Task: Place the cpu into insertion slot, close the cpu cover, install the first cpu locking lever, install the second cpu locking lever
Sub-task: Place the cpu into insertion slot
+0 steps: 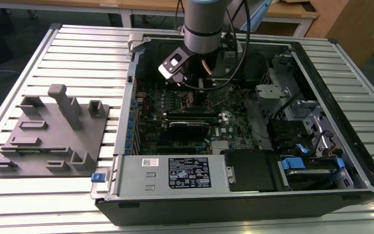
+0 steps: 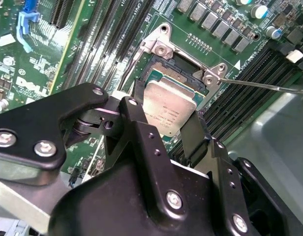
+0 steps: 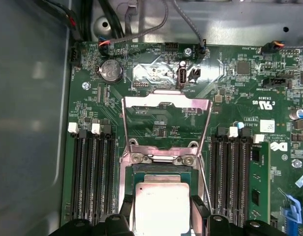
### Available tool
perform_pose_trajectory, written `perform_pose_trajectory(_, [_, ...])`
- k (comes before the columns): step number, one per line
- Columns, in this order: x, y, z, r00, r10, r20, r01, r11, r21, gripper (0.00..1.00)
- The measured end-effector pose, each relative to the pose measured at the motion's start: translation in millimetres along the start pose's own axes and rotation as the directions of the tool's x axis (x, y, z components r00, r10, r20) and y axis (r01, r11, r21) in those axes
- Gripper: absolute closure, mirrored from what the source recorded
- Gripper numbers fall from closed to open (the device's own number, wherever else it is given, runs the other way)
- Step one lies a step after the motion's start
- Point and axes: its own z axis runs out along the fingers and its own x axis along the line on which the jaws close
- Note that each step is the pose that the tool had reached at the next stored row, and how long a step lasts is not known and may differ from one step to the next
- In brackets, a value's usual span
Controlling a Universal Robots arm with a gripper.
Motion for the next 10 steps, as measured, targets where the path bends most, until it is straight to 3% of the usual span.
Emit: perform_pose_trajectory(10, [0.0,-0.5,4.8,1.0000,0.000,0.0001,0.000,1.0000,0.0001,0.46])
